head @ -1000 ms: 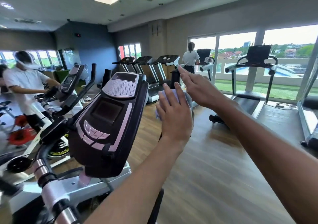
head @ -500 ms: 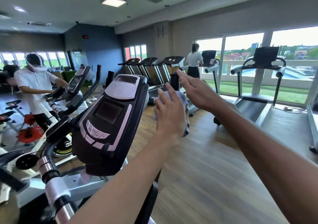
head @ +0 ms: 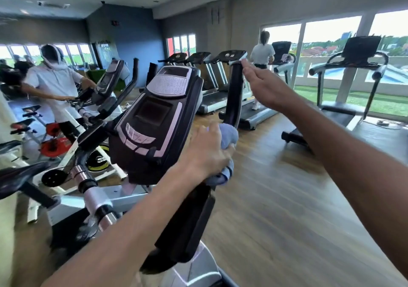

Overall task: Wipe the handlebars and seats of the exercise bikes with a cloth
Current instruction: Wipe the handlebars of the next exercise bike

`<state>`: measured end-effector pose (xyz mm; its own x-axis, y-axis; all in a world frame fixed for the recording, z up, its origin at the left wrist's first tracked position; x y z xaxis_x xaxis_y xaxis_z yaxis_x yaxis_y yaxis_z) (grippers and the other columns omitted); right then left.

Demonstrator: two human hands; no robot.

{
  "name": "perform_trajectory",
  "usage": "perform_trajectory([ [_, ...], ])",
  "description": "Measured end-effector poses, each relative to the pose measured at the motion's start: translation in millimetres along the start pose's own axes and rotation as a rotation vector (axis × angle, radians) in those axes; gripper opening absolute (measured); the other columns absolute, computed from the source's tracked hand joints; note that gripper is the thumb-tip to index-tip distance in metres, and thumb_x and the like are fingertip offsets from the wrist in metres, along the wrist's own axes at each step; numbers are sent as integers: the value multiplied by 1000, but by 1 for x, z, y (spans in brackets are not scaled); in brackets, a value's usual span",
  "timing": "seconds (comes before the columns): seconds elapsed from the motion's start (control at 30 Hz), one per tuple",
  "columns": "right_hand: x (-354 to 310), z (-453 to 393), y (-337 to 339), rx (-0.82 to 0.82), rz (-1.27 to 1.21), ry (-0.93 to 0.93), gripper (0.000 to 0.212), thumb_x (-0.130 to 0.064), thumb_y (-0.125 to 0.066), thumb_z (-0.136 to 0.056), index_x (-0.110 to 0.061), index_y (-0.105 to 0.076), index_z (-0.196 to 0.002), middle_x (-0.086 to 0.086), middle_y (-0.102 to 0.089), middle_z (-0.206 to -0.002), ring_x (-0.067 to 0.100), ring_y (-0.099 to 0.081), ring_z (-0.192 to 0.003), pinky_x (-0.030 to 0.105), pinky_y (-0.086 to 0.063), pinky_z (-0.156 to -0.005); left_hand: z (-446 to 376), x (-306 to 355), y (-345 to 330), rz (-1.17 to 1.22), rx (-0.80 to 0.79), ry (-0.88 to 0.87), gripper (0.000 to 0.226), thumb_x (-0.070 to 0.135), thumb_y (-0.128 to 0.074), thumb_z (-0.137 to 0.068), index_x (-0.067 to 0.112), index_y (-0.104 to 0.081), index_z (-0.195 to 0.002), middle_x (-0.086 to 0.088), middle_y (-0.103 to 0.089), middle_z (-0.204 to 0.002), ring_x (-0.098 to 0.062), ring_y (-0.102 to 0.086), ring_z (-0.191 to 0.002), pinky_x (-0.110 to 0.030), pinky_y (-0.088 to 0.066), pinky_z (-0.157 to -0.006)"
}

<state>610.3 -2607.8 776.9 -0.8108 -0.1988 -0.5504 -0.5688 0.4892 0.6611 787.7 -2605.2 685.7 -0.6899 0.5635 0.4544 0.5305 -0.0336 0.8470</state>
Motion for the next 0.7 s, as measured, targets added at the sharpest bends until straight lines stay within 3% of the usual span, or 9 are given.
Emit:
perform_trajectory([
  [0.1, -7, 15, -6, 45, -133, -66, 57, -52, -27, -110, -19, -52, -149, 3, -49, -155, 15, -46, -141, 38, -33, -119, -15, 4, 47, 121, 81, -42, 52, 40, -62, -99, 9, -49, -138, -15, -60, -132, -33, -56, -122, -40, -45, -102],
  [0.17, -11, 37, -12, 149, -197, -122, 62, -57, -30, -108, -13, -67, -132, 13, -67, -132, 17, -63, -108, 34, -47, -93, 2, 2, 76, 192, 132, -138, 47, 39, -65, -97, 14, -53, -136, -10, -62, -127, -29, -58, -117, -40, -46, -101],
  [0.2, -14, 51, -18, 202, -238, -148, 63, -55, -33, -108, -8, -67, -129, 19, -68, -129, 21, -65, -104, 35, -48, -88, 21, -2, 80, 194, 118, -193, 48, 38, -67, -96, 18, -53, -138, -7, -60, -128, -25, -57, -116, -38, -46, -100],
  [0.23, -16, 67, -26, 249, -283, -166, 58, -51, -34, -109, -9, -67, -132, 17, -66, -133, 22, -65, -111, 40, -49, -95, 44, -9, 74, 170, 73, -217, 54, 38, -70, -93, 23, -50, -141, -2, -55, -132, -20, -55, -117, -35, -45, -102],
  [0.3, -20, 99, -48, 255, -417, -199, 40, -41, -35, -111, -32, -72, -124, -10, -68, -130, 2, -60, -118, 42, -43, -112, 98, -24, 40, 86, 24, -220, 73, 49, -68, -86, 29, -38, -149, 5, -41, -141, -16, -45, -126, -35, -40, -111],
  [0.37, -23, 126, -77, 198, -567, -262, 39, -40, -34, -111, -47, -73, -106, -33, -65, -118, -10, -54, -121, 39, -36, -119, 129, -34, 9, 79, 148, -200, 83, 63, -52, -82, 24, -32, -152, 4, -37, -148, -20, -38, -134, -41, -36, -115],
  [0.5, -25, 157, -114, 210, -697, -356, 49, -46, -34, -110, -22, -54, -147, -20, -47, -152, -4, -41, -141, 36, -27, -125, 91, -31, -7, 27, 298, -182, 77, 63, -38, -95, 10, -45, -149, -11, -49, -151, -31, -43, -139, -47, -35, -117],
  [0.6, -27, 166, -118, 206, -746, -436, 56, -52, -31, -109, -17, -54, -146, -14, -51, -151, -6, -49, -133, 35, -28, -125, 70, -28, -8, 59, 278, -204, 67, 54, -45, -95, 8, -55, -142, -11, -59, -141, -32, -51, -130, -44, -38, -111],
  [0.7, -29, 177, -124, 158, -711, -469, 64, -63, -27, -105, -23, -51, -149, -21, -46, -154, -12, -44, -134, 37, -20, -127, 111, -45, -5, 176, 356, -319, 57, 47, -51, -100, 7, -57, -140, -9, -62, -136, -29, -53, -129, -44, -42, -111],
])
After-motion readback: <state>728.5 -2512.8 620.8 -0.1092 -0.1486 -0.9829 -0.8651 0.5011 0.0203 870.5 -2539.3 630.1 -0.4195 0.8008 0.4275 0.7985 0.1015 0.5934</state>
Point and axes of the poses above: each hand's wrist, its own z-axis away from the middle knuckle, its own y-axis out of the back of the hand, x = y × z, the point moved 4 cm from there along -z, towards the middle knuckle
